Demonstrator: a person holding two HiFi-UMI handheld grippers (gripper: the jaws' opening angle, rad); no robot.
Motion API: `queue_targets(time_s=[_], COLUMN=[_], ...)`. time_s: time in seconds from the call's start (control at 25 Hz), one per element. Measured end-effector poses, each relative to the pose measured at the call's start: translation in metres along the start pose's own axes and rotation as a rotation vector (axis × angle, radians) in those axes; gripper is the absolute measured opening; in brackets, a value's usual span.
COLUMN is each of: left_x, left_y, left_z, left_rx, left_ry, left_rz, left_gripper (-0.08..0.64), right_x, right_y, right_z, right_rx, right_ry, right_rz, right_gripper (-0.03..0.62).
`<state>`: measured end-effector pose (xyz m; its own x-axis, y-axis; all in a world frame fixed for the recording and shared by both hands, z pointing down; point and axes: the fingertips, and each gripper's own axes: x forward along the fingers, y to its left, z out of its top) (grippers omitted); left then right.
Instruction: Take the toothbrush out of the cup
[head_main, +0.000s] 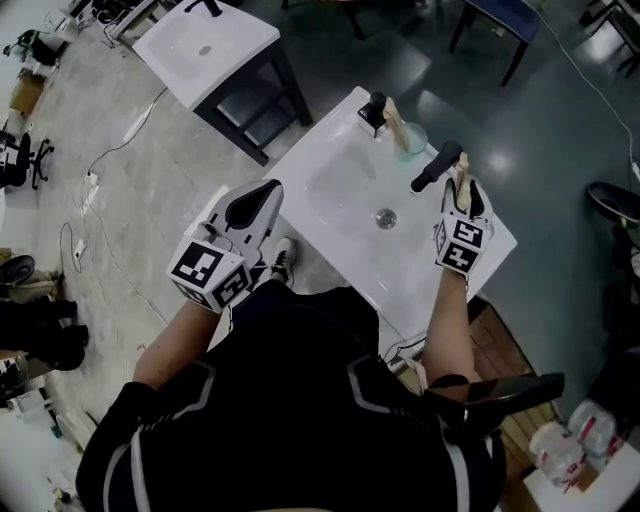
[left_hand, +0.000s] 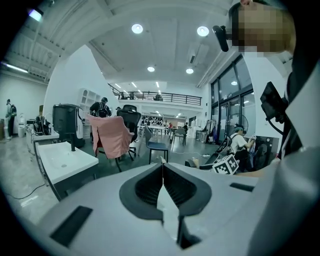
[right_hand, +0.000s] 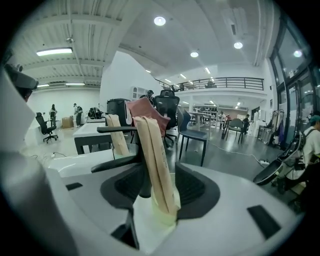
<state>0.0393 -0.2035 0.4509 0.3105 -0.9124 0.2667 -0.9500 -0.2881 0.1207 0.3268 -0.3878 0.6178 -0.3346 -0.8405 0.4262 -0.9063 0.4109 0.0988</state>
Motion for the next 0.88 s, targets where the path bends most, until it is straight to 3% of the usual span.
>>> queue_targets(time_s=[0.28,0.64,0.88], left_x=[0.002,0.013,0.025], left_y=[0.003,-0.003,-0.002], left_z=[-0.004,-0.006,-0.007], left_rx=[0.017,0.006,0.016], left_ry=[0.006,0.000,0.019], left_rz=[0.042,0.040,0.028], left_gripper=[0.005,0.005,0.005], right_x=[0.010,0.013,0.008], right_y=[-0.002,-0.007,-0.011], right_z=[-0.002,0.002,0.007], right_rx=[-0.013,-0.012,0.019], right_ry=[0.007,-0.003,-0.023], right_rz=[-0.018,-0.039,-0.050], right_gripper=[0.169,0.071,0.043])
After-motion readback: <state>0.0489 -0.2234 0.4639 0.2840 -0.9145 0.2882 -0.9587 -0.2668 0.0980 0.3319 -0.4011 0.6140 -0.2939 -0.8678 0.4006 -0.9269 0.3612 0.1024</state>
